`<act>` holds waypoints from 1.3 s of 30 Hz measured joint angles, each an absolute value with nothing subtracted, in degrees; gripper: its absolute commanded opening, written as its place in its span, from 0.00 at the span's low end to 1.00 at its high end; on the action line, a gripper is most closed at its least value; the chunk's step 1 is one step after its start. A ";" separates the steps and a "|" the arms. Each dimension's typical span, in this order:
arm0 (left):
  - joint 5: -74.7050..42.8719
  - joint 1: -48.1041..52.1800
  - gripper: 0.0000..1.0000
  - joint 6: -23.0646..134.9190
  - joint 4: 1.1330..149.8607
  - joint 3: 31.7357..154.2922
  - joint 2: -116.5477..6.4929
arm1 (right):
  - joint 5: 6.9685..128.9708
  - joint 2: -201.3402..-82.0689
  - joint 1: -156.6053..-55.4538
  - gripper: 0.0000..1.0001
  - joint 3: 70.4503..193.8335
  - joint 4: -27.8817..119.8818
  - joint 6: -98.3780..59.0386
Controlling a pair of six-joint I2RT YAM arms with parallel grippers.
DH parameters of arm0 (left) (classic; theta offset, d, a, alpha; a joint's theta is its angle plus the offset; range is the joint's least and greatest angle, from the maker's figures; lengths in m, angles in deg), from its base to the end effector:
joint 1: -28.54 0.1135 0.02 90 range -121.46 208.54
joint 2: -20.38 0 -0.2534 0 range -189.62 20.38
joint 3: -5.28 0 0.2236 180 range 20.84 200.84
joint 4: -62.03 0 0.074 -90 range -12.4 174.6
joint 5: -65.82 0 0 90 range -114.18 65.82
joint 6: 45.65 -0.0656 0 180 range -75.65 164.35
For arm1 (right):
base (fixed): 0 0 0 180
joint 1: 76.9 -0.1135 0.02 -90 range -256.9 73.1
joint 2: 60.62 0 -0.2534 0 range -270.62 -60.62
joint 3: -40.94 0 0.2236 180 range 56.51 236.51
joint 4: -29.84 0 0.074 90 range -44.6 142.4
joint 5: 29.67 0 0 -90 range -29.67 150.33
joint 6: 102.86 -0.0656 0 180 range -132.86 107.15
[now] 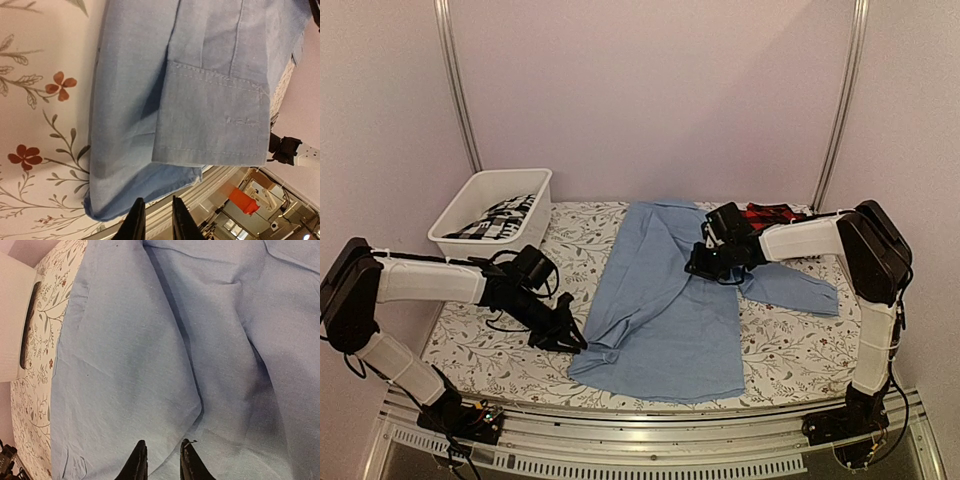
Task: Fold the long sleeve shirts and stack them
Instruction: Adjust the sleeve of the 1/3-folded shirt.
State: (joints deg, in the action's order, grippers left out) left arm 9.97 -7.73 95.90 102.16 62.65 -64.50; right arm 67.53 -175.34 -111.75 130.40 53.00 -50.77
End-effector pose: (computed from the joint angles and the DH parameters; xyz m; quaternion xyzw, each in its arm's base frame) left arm 0.1753 -0.1743 0.1440 0.0683 -0.9370 0.3361 0.0662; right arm 0.3404 0.2470 0.1442 0.0026 0.9333 0.2574 0.2504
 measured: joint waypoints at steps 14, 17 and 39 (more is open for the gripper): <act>1.17 -8.28 0.51 93.69 103.77 56.68 -49.75 | 58.50 -166.73 -123.25 0.62 131.38 60.08 -41.74; 0.86 -8.65 0.48 94.52 102.83 54.38 -48.42 | 57.83 -166.33 -127.88 0.61 132.12 60.87 -39.66; -1.13 -9.68 0.42 90.72 98.00 58.73 -55.08 | 57.65 -176.54 -141.61 0.58 135.42 64.72 -46.33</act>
State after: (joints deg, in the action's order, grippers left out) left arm -1.13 -9.68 90.72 98.00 58.73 -55.08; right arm 57.65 -176.54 -141.61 135.42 64.72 -46.33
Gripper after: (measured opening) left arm 0.425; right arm 0.574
